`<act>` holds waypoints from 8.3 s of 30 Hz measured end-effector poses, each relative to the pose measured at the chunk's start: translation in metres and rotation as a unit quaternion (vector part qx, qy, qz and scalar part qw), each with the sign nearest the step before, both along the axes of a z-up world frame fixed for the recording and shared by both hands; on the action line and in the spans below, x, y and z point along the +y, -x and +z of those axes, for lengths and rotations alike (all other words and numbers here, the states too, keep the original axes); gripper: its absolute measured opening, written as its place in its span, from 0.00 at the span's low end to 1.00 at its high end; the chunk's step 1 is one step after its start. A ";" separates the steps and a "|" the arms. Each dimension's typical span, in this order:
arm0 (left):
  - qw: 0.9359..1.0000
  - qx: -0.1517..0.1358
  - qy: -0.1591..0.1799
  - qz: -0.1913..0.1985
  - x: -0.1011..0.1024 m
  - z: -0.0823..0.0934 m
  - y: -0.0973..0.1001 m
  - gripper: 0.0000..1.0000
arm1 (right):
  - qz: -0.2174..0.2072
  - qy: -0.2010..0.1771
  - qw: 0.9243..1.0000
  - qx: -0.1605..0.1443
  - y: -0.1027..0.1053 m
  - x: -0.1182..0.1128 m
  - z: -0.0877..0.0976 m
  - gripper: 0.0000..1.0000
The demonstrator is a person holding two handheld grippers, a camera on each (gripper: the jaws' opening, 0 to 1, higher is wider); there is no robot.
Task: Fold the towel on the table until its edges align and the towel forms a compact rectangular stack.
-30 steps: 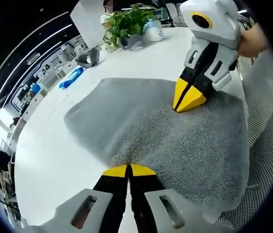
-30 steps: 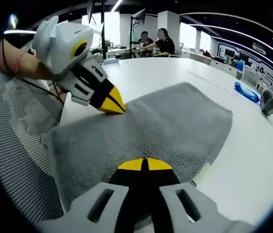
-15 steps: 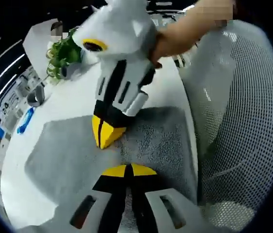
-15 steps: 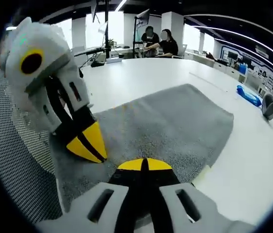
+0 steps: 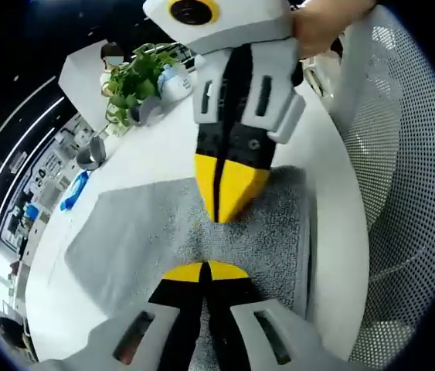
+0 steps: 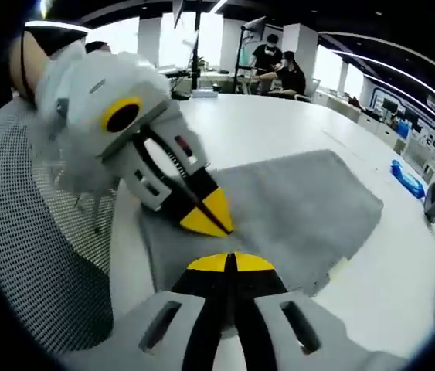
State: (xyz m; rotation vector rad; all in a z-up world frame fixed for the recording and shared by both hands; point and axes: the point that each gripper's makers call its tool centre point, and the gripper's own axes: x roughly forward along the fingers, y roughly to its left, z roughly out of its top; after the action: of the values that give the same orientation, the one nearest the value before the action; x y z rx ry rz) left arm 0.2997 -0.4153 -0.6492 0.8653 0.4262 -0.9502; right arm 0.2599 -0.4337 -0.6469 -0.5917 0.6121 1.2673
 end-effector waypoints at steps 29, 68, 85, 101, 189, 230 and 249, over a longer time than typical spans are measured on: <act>0.993 0.077 0.076 0.054 -0.003 0.019 0.000 0.09 | 0.035 0.047 0.998 -0.018 0.008 -0.002 -0.003 0.02; 0.991 0.100 0.066 0.067 -0.002 0.015 0.005 0.08 | 0.100 0.151 0.941 -0.286 -0.032 -0.005 0.029 0.08; 0.999 -0.003 -0.027 0.043 0.033 0.014 -0.010 0.12 | -0.027 0.110 0.972 -0.205 -0.058 -0.041 0.025 0.05; 0.987 0.014 0.092 0.129 0.043 0.046 -0.028 0.08 | -0.183 -0.028 0.975 -0.123 -0.078 -0.061 0.057 0.04; 0.821 0.362 0.369 0.243 0.036 0.052 -0.055 0.06 | -0.292 -0.219 0.860 0.357 -0.112 -0.077 0.059 0.03; 0.970 0.174 0.168 0.029 0.022 0.049 0.017 0.35 | -0.108 -0.068 0.992 0.004 -0.016 -0.063 0.050 0.28; 0.977 0.187 0.093 0.048 0.023 0.009 0.011 0.36 | -0.116 -0.002 0.993 0.027 -0.026 -0.061 0.005 0.26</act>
State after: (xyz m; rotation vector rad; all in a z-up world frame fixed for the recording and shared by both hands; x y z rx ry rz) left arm 0.2884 -0.3921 -0.6406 0.4900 0.6836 -1.0485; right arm 0.2858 -0.4951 -0.6416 -0.4695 0.7023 1.0690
